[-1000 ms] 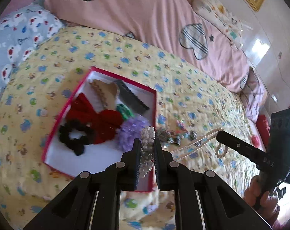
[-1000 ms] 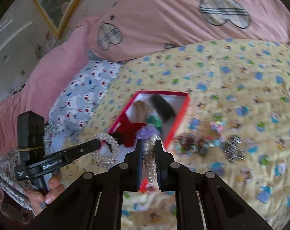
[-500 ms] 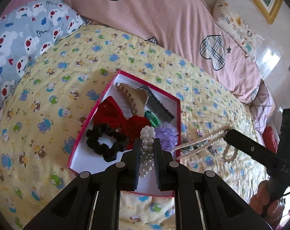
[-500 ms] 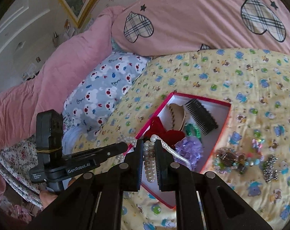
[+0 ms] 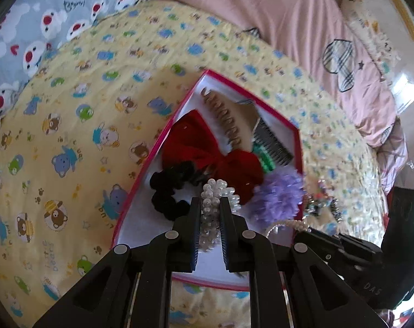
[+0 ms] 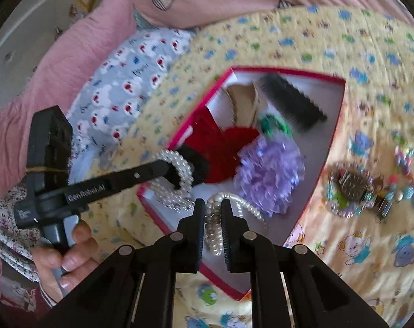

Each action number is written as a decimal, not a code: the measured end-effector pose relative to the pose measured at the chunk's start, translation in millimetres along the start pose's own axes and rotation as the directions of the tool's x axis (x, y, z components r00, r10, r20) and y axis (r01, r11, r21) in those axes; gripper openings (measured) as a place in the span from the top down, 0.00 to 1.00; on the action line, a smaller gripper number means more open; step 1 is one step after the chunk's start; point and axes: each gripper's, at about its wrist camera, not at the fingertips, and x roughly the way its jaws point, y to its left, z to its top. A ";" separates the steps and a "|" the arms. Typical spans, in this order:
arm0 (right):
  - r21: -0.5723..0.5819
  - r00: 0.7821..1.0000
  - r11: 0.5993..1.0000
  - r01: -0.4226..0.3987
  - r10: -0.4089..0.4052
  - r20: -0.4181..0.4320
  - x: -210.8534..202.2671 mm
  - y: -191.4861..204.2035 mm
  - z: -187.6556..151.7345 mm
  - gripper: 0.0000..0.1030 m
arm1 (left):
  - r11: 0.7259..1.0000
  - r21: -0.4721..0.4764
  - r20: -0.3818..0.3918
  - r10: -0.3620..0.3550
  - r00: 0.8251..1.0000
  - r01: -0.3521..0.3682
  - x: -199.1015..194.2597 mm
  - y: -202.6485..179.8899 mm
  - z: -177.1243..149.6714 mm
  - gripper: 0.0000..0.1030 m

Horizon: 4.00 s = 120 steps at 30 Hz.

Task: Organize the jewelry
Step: 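Carry the pearl bracelet and pearl necklace into the box and open both tools, then move both open tools back toward the remaining jewelry on the quilt, then grasp the pastel bead bracelet with the left tool while the right tool grasps the silver chain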

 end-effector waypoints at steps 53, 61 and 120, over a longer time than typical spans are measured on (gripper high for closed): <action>0.222 0.971 0.968 0.119 -0.160 0.178 -117.9 -89.0 -36.0 0.56 | 0.996 0.085 0.026 0.022 0.999 -0.024 -25.4 -59.3 -26.1 0.36; 0.321 0.948 0.930 0.181 -0.251 0.194 -146.4 -133.7 -50.3 0.56 | 0.989 0.145 0.003 -0.007 1.000 0.007 -22.0 -88.0 -30.1 0.36; 0.280 0.924 0.946 0.163 -0.245 0.292 -189.9 -154.7 -18.6 0.89 | 0.910 0.396 -0.115 -0.085 0.990 0.124 125.3 -240.7 4.7 0.85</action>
